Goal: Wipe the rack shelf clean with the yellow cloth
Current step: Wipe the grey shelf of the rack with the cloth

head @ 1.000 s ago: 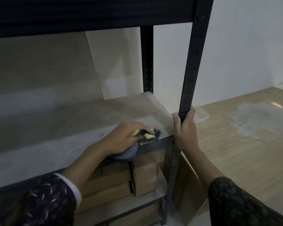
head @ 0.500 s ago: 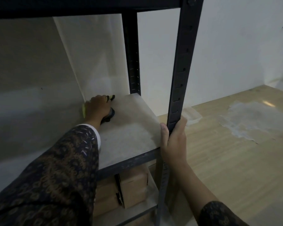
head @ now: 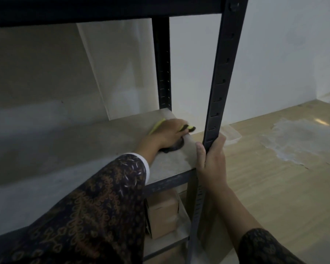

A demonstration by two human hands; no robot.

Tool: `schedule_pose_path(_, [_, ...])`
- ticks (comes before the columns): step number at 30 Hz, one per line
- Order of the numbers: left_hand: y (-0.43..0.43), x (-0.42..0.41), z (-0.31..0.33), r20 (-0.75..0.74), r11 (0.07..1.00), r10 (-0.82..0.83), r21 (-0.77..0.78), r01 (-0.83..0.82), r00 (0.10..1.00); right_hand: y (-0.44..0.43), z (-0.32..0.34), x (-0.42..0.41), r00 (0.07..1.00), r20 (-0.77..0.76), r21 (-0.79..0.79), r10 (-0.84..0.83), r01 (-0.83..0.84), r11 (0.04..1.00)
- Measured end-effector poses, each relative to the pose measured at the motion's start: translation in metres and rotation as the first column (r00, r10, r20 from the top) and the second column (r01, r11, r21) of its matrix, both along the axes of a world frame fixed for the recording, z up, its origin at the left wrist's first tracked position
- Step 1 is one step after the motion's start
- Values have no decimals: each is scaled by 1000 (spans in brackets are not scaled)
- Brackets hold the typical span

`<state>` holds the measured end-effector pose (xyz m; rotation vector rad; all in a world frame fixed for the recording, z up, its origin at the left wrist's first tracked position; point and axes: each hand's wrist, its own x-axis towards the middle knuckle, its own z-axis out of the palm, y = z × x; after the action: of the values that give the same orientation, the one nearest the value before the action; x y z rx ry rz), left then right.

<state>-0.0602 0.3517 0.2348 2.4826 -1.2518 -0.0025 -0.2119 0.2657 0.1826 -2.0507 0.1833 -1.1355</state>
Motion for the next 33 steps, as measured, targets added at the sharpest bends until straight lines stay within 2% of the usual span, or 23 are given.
schedule_pose_path(4, [21,-33,-6,0,991,-108,-83,107,994,0,7,-7,1000,-10,-34,13,-13,999])
schedule_pose_path(8, [46,-67,-3,-23,971,-223,-98,220,974,1,17,-13,999,-38,-51,-27,26,998])
schedule_pose_path(12, [73,-101,0,-21,962,-254,-114,250,967,4,23,-18,996,-83,-68,-41,36,997])
schedule_pose_path(17, [116,-132,1,-34,961,-264,-94,260,964,8,26,-19,996,-54,-43,-64,62,997])
schedule_pose_path(19, [141,-143,10,-58,965,-208,-172,195,976,15,26,-19,995,-43,-5,-92,92,996])
schedule_pose_path(20, [155,-141,14,-50,959,-132,-261,115,990,19,26,-18,992,-38,20,-119,120,993])
schedule_pose_path(22, [185,-125,18,-27,897,136,-421,-134,990,28,27,-17,983,-30,72,-183,185,980])
schedule_pose_path(23, [199,-114,17,-37,864,280,-425,-268,959,32,28,-16,977,-35,96,-208,211,973])
schedule_pose_path(24, [211,-105,14,-49,845,401,-366,-389,915,35,28,-15,973,-49,115,-225,229,966])
schedule_pose_path(26, [218,-96,5,23,816,570,-137,-562,821,37,29,-16,969,-81,136,-235,244,960])
schedule_pose_path(27, [213,-97,1,92,804,595,-55,-592,799,36,29,-16,968,-92,140,-232,243,960])
schedule_pose_path(28, [205,-102,0,140,807,588,-37,-589,797,35,30,-17,969,-98,146,-228,241,960])
schedule_pose_path(33, [150,-140,-2,14,910,366,-213,-355,930,36,27,-16,966,-111,157,-235,251,955])
